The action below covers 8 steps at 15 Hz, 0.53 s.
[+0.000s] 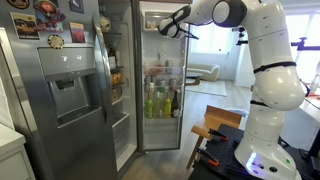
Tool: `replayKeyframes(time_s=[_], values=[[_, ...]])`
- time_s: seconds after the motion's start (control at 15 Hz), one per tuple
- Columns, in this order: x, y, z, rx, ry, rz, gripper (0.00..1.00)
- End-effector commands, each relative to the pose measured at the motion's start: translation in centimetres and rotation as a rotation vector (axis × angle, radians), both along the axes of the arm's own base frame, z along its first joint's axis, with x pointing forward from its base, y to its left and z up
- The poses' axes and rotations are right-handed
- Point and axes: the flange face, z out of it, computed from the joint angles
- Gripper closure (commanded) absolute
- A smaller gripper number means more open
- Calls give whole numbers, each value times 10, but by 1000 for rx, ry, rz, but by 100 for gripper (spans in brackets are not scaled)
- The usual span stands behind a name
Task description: Open the lid of the top compartment of the fridge's side holder.
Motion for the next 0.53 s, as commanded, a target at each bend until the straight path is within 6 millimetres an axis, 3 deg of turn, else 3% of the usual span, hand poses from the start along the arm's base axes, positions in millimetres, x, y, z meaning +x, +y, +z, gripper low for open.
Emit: replayKeyframes(time_s=[0.0, 0.47], values=[[3, -5, 11, 20, -58, -16, 100], [8, -21, 17, 49, -96, -53, 100]])
